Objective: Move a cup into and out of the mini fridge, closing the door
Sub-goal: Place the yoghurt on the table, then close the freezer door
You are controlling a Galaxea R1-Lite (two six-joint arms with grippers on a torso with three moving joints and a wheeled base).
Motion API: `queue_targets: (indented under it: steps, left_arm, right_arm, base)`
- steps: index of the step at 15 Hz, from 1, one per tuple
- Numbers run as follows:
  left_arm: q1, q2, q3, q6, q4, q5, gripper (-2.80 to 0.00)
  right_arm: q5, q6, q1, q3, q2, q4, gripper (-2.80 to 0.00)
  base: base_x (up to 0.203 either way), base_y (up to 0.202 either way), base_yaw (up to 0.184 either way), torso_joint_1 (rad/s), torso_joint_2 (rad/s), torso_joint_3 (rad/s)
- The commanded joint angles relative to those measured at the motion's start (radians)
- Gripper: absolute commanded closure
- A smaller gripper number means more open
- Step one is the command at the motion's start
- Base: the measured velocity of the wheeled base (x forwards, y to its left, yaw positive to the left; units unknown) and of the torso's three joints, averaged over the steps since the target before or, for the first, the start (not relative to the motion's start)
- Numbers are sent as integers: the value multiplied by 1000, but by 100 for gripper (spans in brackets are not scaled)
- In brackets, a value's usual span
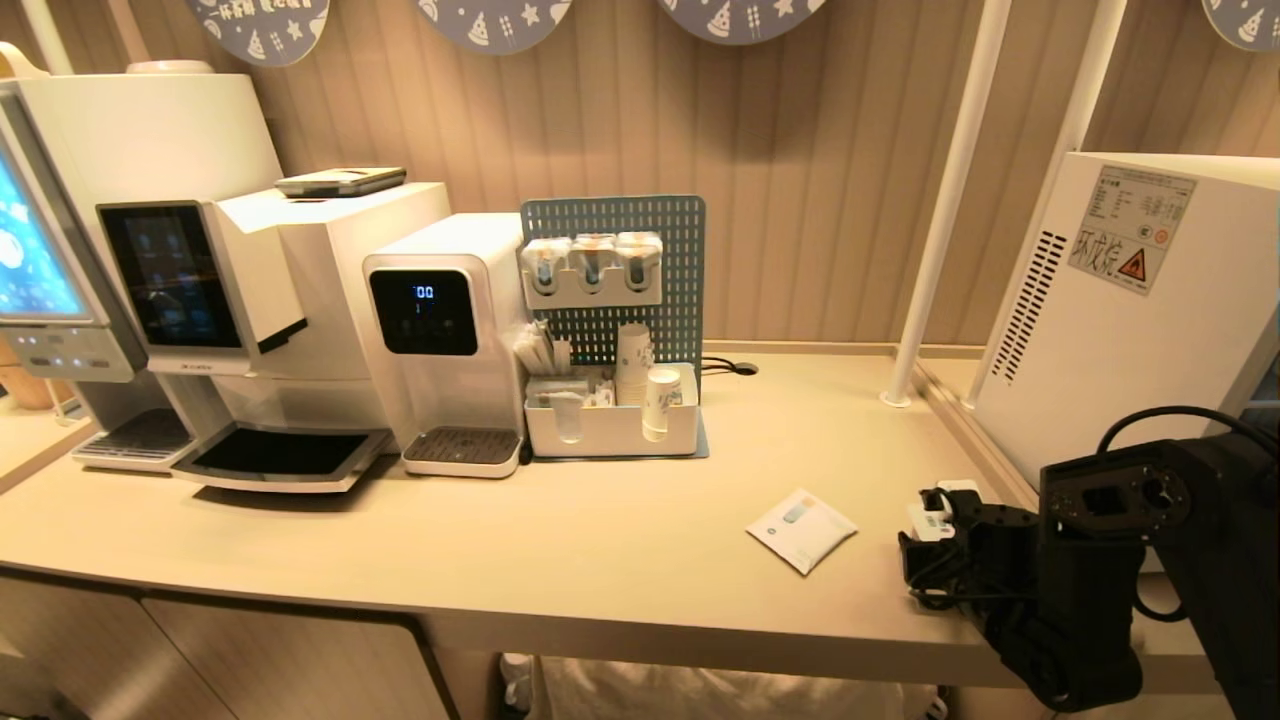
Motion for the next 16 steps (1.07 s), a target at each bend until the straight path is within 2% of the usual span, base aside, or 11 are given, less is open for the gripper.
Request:
queue_targets:
  steps: [1,4,6,9,12,13,14,16]
  left_arm:
    - [0,2,0,0,0,0,0]
    - [0,2,0,0,0,0,0]
    - [0,2,0,0,0,0,0]
    - [0,2,0,0,0,0,0]
    - [0,2,0,0,0,0,0]
    - [0,2,0,0,0,0,0]
    - [0,2,0,0,0,0,0]
    - [0,2,0,0,0,0,0]
  right_arm:
    - [-1,0,0,-1,1,-8,-280]
    - [1,7,0,33,-28,-8,-280]
    - [3,26,0,105,-115,-8,-280]
    - [14,75,26,299,-344,-8,-280]
    - [13,103,84,508,-625,-8,-280]
    - [3,117,104,541,-736,2,-280]
    - [-6,123,115,560,-845,37,0]
    - [-14,117,131,568,-1094,173,0]
  base:
    - [0,0,0,0,0,0]
    - [0,0,0,0,0,0]
    - [0,0,0,0,0,0]
    - [0,0,0,0,0,0]
    - [0,0,0,0,0,0]
    - [0,0,0,0,0,0]
    - [0,0,0,0,0,0]
    - [0,0,0,0,0,0]
